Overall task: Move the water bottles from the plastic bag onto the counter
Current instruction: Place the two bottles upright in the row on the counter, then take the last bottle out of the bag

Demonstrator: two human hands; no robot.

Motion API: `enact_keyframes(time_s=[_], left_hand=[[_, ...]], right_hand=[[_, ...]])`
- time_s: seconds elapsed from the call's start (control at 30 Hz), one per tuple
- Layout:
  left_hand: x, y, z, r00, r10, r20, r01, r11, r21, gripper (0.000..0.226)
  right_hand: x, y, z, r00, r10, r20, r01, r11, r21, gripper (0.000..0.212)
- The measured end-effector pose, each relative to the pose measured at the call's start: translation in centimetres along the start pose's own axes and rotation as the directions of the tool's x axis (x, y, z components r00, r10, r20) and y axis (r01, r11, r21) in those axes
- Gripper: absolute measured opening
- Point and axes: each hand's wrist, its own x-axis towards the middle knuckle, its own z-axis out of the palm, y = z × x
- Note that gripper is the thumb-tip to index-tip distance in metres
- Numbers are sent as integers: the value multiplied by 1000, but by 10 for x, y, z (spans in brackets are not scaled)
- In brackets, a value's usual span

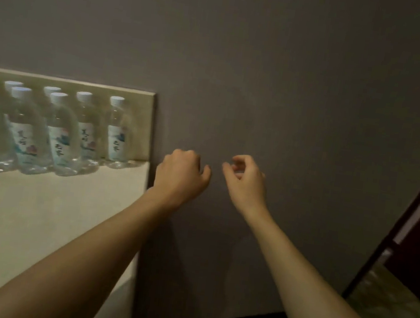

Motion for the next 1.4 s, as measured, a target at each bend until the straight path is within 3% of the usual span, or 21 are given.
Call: enact_keyframes(time_s=[0.23, 0.5, 0.7, 0.87, 1.0, 1.3, 1.4], left_hand=[[-31, 122, 61, 991, 107, 78, -107, 994, -14, 40], [-48, 214, 155, 942, 180, 283, -159, 982, -97, 37], [-38, 277, 254, 857, 219, 467, -137, 970, -203, 36], [-20, 322, 358, 758, 191, 624, -63, 973, -221, 36], [-11, 348, 432, 640, 150, 753, 7, 980, -200, 36], [-8, 399, 558, 412, 87, 907, 57, 991, -121, 35], [-9, 421, 606, 351, 87, 933, 49, 993, -111, 33]], right_hand=[[-11, 77, -108, 995, 76, -61, -75, 997, 15, 20], [-18, 191, -190, 962, 252, -103, -251, 968, 19, 2], [0, 293, -239, 908, 405, -104, -409, 912, -20, 18], [32, 392, -271, 821, 565, -82, -567, 823, -7, 17], [53, 466, -288, 717, 696, -38, -697, 714, -66, 15], [57, 590, -300, 485, 869, 94, -844, 494, -209, 26], [65, 638, -303, 417, 899, 134, -868, 438, -235, 20]])
